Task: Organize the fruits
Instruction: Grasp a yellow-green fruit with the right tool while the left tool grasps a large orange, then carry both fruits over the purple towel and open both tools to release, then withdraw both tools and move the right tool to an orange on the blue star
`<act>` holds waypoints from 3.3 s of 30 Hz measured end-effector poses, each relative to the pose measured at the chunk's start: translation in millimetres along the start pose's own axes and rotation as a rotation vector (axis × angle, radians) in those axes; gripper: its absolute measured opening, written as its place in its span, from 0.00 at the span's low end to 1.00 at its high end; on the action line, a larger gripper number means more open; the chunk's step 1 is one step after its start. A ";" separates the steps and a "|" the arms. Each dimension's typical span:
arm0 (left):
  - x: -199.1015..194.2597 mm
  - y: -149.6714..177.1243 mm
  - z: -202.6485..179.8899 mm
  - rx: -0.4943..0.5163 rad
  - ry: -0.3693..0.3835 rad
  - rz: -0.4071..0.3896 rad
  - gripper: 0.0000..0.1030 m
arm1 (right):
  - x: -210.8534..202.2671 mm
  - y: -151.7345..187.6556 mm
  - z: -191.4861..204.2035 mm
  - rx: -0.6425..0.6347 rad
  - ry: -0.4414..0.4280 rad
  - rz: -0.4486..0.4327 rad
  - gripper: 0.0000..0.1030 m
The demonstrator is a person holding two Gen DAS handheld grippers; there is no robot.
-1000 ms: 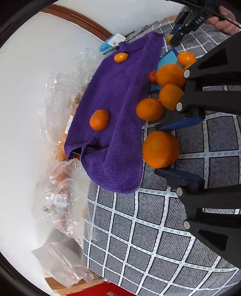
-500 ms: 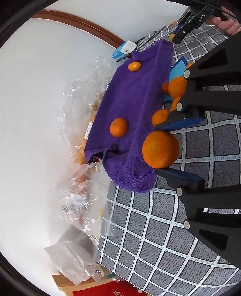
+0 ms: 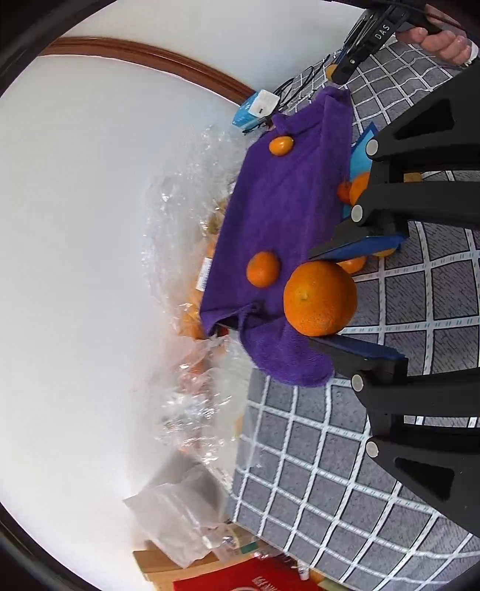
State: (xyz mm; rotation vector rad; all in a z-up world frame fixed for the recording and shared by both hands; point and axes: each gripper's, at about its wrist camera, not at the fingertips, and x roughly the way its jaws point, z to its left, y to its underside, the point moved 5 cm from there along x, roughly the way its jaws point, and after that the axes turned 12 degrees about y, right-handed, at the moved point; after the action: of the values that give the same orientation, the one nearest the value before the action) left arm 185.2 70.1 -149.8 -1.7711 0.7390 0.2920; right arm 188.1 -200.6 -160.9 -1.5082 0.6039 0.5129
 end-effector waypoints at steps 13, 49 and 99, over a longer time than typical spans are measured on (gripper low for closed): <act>-2.5 -67.2 -39.2 0.016 0.063 -0.063 0.36 | -12.3 -94.0 19.1 -0.001 0.004 -0.091 0.26; 91.7 -30.8 -3.6 -0.039 -0.009 0.037 0.36 | 102.0 -47.5 19.2 -0.026 0.077 0.125 0.26; 62.6 -47.6 0.6 -0.067 0.002 -0.050 0.45 | 60.7 -61.3 7.8 0.052 0.074 0.033 0.52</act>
State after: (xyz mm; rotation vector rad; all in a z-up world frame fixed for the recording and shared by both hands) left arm 262.8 57.6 -147.1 -1.8508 0.6919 0.2841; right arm 274.3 -196.9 -154.4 -1.4748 0.6965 0.4647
